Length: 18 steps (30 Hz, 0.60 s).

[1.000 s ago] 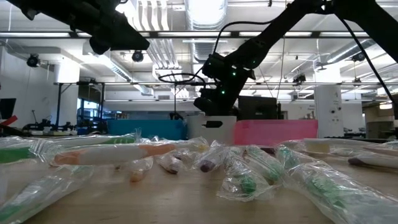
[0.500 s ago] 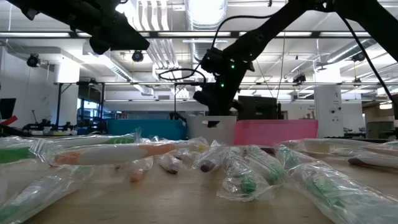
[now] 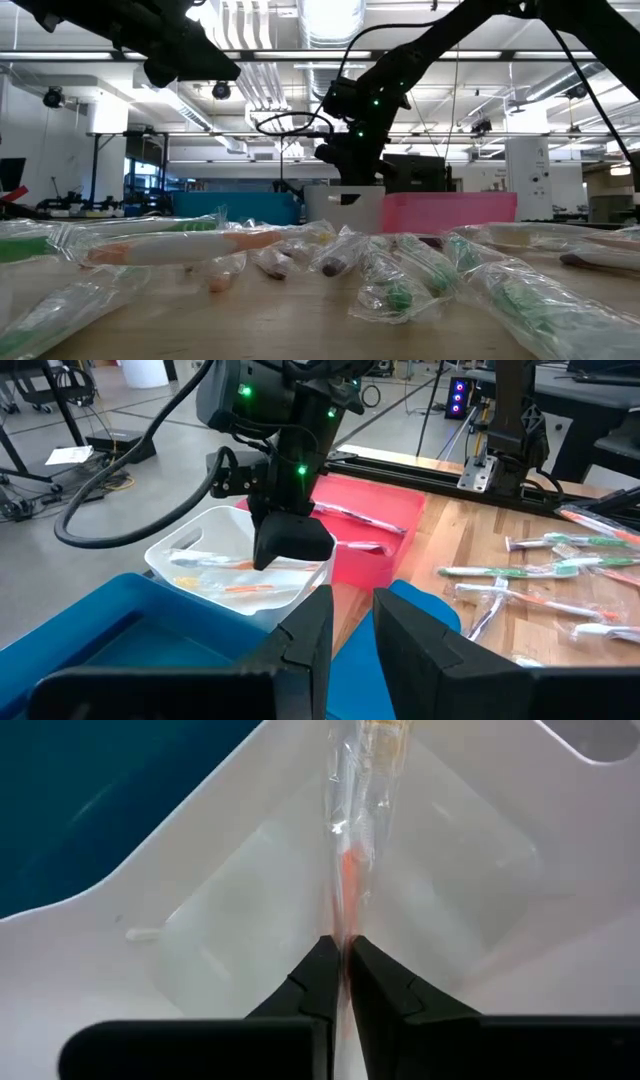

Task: Pick & Place Toothbrushes
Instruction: Put the orange toothbrush into the white bin, then adjust the pink bin on the table

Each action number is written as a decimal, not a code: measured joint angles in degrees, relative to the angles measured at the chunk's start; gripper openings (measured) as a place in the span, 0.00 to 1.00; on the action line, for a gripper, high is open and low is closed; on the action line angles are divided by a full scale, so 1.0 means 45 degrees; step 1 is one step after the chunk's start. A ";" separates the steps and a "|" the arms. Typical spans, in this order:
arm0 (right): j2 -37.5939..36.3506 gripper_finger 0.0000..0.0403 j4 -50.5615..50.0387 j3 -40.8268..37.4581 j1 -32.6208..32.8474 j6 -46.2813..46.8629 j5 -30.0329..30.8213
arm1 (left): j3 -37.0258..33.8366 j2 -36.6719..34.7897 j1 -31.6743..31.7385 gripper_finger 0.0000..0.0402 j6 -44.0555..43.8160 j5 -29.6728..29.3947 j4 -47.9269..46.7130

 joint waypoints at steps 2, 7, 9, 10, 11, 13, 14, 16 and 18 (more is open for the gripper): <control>0.0000 0.04 0.0008 0.0005 0.0000 0.0034 -0.0064 | 0.0000 0.0000 0.0003 0.20 0.0005 -0.0005 0.0002; 0.0000 0.10 0.0010 0.0122 -0.0005 0.0035 -0.0083 | 0.0000 0.0000 0.0000 0.20 0.0005 -0.0005 0.0000; 0.0000 0.13 0.0018 0.0216 -0.0005 0.0035 -0.0083 | 0.0000 0.0000 0.0002 0.20 0.0005 0.0000 0.0000; 0.0000 0.16 0.0023 0.0260 -0.0005 0.0035 -0.0083 | 0.0000 0.0000 0.0002 0.20 0.0005 -0.0005 0.0000; 0.0000 0.18 0.0034 0.0299 -0.0005 0.0043 -0.0083 | 0.0000 0.0000 0.0001 0.20 0.0005 -0.0005 0.0000; 0.0000 0.22 0.0017 0.0356 -0.0005 0.0040 -0.0083 | 0.0000 0.0000 0.0004 0.20 0.0005 -0.0001 0.0000; 0.0000 0.24 -0.0001 0.0383 -0.0005 0.0040 -0.0083 | 0.0000 0.0000 0.0003 0.20 0.0005 -0.0003 0.0000; 0.0000 0.29 -0.0002 0.0448 -0.0005 0.0107 -0.0085 | 0.0000 0.0000 0.0000 0.20 0.0005 -0.0005 0.0000; -0.0005 0.33 0.0000 0.0531 -0.0005 0.0181 -0.0083 | 0.0000 0.0000 0.0000 0.20 0.0006 -0.0005 0.0000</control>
